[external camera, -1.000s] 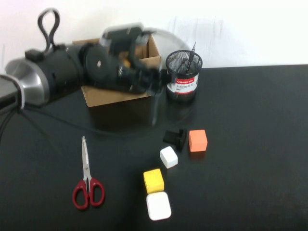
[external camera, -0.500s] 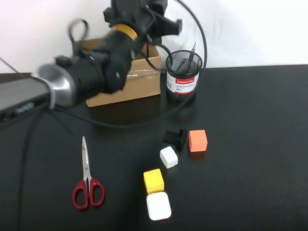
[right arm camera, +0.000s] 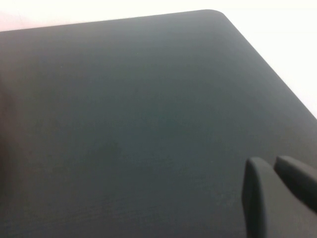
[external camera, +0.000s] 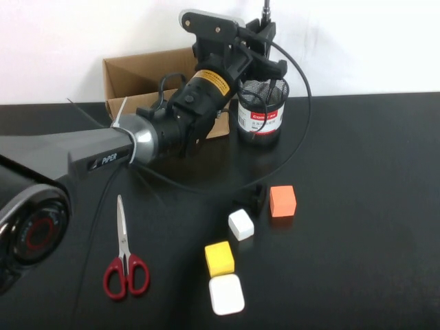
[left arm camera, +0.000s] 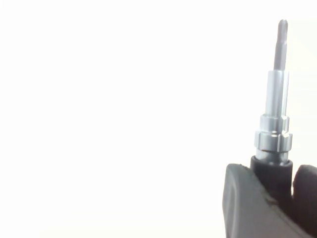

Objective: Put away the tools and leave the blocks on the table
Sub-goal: Place the picked object into the round holder, then pick up the scissors from the table

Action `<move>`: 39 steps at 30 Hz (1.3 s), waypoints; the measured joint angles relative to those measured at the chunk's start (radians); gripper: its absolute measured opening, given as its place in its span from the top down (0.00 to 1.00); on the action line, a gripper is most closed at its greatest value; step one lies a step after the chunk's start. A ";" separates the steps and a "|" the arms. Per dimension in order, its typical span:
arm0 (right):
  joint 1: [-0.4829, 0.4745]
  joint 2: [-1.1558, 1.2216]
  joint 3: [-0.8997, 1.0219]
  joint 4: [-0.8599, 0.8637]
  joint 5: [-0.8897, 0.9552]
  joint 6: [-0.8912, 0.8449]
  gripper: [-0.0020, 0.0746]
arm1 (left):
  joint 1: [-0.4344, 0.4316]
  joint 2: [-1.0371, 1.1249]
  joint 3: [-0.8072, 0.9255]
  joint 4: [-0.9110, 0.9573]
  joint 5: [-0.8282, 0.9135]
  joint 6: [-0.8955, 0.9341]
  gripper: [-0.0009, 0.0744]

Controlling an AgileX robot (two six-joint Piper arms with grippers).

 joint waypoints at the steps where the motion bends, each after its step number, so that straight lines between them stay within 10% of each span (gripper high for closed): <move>1: 0.000 0.000 0.000 0.000 0.000 0.000 0.98 | 0.000 0.002 -0.006 0.002 0.010 -0.008 0.78; 22: 0.000 0.000 0.000 0.000 0.000 0.000 0.98 | 0.000 -0.094 -0.017 0.004 0.303 -0.025 0.59; 39: 0.000 0.000 0.000 0.000 0.000 0.000 0.98 | 0.161 -0.642 -0.020 0.045 1.367 -0.003 0.99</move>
